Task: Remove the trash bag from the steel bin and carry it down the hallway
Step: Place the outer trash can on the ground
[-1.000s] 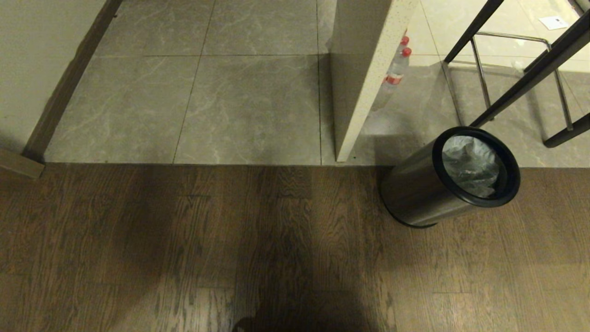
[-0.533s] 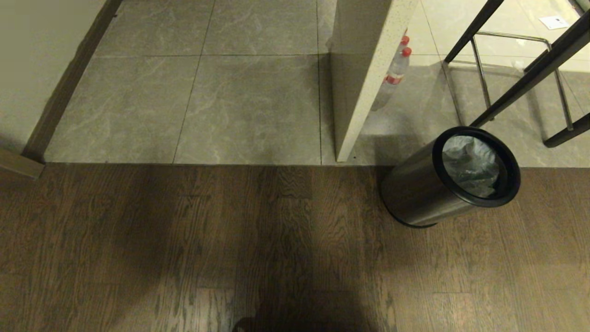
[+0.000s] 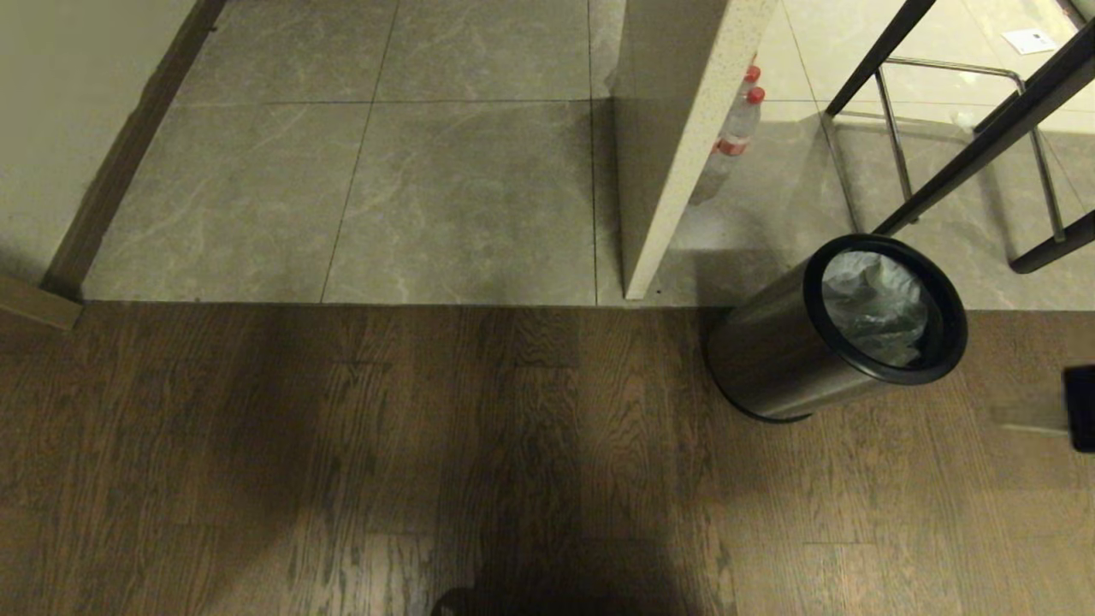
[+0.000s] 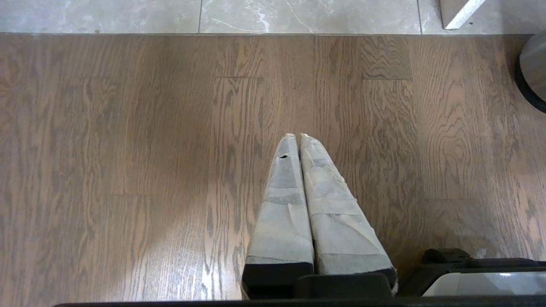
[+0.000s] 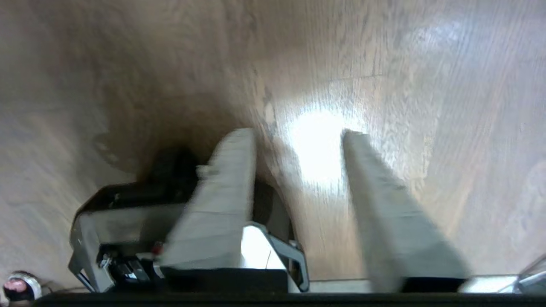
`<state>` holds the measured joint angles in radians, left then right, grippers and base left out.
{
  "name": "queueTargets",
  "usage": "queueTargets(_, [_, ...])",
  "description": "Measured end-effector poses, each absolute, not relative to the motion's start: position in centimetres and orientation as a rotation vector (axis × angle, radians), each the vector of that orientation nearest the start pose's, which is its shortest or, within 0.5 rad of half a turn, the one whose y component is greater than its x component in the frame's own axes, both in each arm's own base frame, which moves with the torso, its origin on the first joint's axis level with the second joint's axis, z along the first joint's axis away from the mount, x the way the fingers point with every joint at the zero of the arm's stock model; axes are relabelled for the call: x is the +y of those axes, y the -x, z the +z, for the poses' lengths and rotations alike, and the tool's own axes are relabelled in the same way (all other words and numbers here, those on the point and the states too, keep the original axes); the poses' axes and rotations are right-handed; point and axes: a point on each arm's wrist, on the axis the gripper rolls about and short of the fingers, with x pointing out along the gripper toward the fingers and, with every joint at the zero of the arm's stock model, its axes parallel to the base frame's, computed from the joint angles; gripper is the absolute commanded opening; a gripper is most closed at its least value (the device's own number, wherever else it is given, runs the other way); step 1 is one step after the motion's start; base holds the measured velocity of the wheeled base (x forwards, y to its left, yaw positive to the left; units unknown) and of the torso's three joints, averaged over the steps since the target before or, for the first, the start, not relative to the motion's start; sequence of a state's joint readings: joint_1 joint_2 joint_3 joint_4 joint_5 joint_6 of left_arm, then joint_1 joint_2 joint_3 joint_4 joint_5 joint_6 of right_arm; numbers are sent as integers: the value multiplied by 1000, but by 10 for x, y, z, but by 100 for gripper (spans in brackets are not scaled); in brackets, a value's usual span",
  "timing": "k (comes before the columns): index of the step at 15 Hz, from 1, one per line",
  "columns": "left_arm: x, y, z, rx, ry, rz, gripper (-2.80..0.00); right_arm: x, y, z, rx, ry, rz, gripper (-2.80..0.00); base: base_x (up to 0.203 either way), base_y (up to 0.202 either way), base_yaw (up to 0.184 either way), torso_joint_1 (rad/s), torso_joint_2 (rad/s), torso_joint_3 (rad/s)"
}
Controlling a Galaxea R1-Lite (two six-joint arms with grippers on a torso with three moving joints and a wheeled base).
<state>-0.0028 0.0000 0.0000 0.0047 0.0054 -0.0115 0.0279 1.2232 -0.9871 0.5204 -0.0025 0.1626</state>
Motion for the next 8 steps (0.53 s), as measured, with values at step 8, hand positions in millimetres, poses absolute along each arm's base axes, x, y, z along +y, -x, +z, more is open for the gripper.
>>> queueTargets(8, [0,23,75,4,11,3,-280,8,-298,209,718,-131,-71,0,0,0,0,0,0,0])
